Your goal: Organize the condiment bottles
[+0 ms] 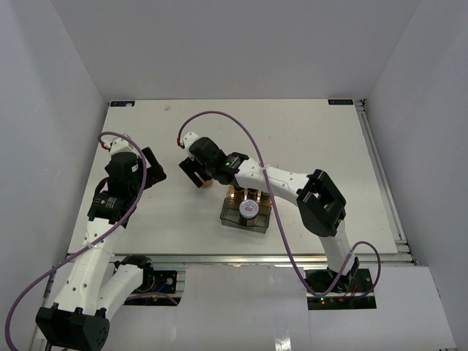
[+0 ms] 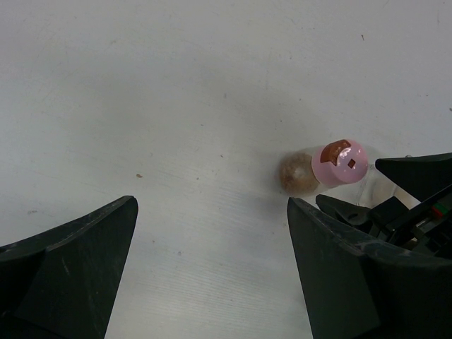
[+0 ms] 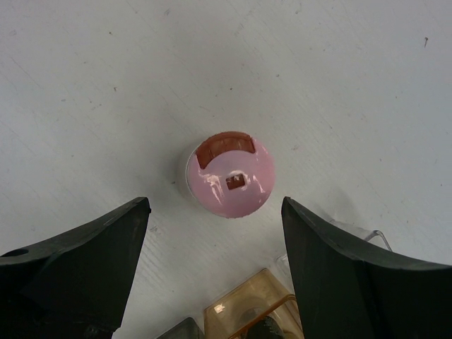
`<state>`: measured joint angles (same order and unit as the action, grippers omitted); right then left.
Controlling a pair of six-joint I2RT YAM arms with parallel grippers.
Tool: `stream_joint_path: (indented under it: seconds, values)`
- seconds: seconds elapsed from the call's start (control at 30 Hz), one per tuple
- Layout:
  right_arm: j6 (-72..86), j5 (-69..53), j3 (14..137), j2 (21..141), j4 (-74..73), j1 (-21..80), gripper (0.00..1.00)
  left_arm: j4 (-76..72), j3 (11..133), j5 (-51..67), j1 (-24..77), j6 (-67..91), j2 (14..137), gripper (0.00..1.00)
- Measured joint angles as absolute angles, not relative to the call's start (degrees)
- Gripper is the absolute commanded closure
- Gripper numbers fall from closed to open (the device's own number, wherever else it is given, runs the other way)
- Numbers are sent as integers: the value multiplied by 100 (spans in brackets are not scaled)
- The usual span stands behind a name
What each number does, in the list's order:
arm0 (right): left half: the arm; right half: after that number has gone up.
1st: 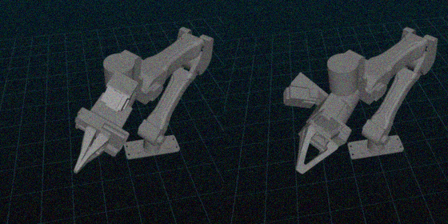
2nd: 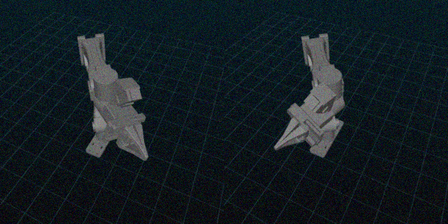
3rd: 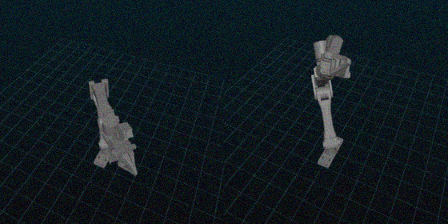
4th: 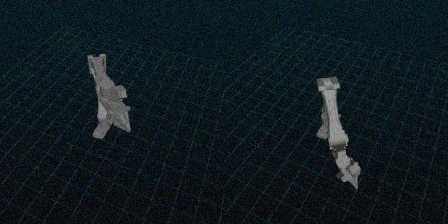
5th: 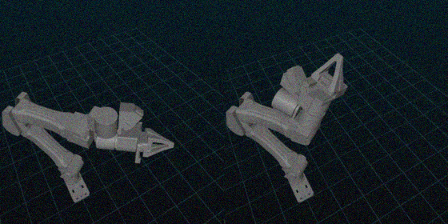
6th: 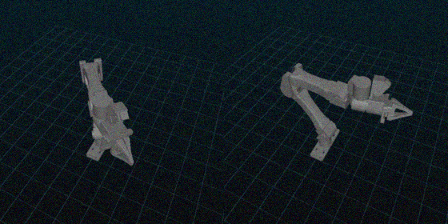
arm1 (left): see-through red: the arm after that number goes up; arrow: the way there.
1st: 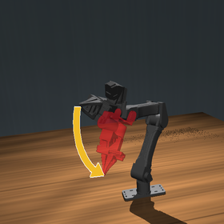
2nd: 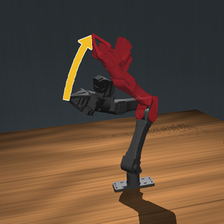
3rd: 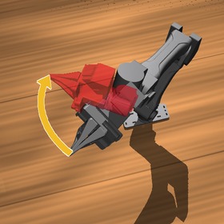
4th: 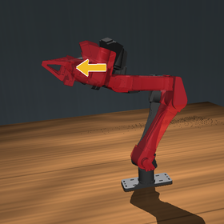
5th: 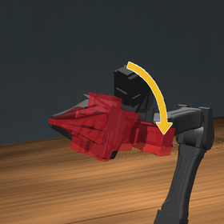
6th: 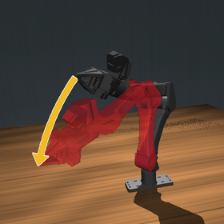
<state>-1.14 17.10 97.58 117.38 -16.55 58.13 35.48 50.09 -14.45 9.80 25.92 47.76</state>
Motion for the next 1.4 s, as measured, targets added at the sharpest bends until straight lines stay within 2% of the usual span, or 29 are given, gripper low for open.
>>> stream_joint_path:
  seconds: [0.93, 1.3, 1.37, 1.4]
  values:
    - [-178, 1273, 10060, 11974, -1700, 5557, 20, 3548, 5009, -1524, 980, 2550, 4790, 2]
    - [-127, 1134, 10060, 12228, -1645, 5551, 26, 3536, 5009, -1549, 980, 2550, 4790, 2]
    - [-113, 1133, 10060, 12273, -1654, 5551, 30, 3532, 5009, -1552, 980, 2550, 4790, 2]
    - [-104, 1134, 10060, 12291, -1658, 5550, 36, 3531, 5009, -1554, 980, 2550, 4790, 2]
